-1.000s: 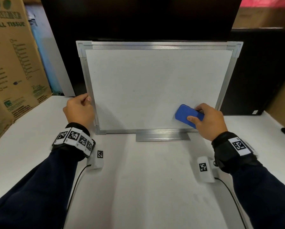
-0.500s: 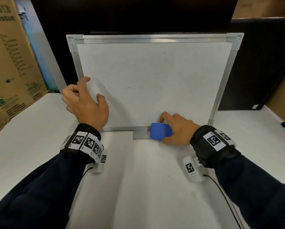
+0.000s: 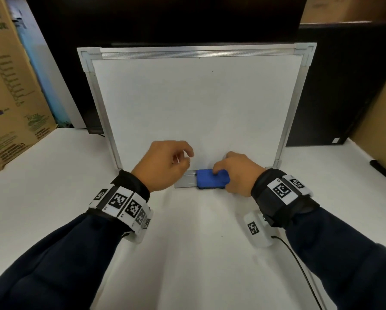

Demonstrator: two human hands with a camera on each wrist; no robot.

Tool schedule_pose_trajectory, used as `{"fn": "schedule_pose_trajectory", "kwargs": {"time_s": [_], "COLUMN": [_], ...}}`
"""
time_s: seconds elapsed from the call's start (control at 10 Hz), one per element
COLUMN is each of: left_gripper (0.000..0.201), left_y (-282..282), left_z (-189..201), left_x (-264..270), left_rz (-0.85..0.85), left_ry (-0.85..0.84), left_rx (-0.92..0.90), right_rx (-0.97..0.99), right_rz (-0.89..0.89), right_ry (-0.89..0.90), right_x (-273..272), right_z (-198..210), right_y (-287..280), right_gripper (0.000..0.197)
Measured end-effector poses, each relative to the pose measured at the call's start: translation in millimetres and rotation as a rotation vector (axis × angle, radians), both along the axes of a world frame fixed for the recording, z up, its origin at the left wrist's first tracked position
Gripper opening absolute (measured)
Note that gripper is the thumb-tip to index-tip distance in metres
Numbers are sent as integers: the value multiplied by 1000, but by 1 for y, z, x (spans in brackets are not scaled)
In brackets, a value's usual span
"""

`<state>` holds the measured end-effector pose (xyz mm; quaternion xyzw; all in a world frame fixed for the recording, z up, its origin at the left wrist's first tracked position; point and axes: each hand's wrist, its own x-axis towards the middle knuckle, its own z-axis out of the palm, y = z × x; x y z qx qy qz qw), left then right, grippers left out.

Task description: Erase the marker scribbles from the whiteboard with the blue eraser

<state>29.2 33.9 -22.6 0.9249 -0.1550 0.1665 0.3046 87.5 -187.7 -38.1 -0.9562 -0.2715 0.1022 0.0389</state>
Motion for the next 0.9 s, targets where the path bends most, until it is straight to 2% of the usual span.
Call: {"fn": "schedule_pose_trajectory", "kwargs": {"time_s": [0.1,0.2,0.3,0.4,0.6,0.8,0.9], "left_gripper": [17,31,43,46,33,44,42], "left_y": [-7,-13,-21,-28,-33,-25,-22], "left_z": [-6,-10,-12,-14,-18,-26,-27], "left_x": [0,2,2,4,12,17,23], "left_rz": [-32,-31,-24,-28,-79,-47,-30], "left_ry": [218,368,445,487,491,472,436], "left_rx": [128,240,338,378,442,421,339], "right_rx": [5,50,69,86,74,102,126], "right_rz": [16,24,29,31,47,56,58], "right_ry": [-3,-8,-12,-11,0,11,-2], "right_x": [1,1,1,2,2,2,2], "right_z": [0,-1,-4,-5,-4,-4,-3], "right_y": [2,3,2,0,0,-1,0], "right_gripper": [50,48,47,47,43,37,33]}}
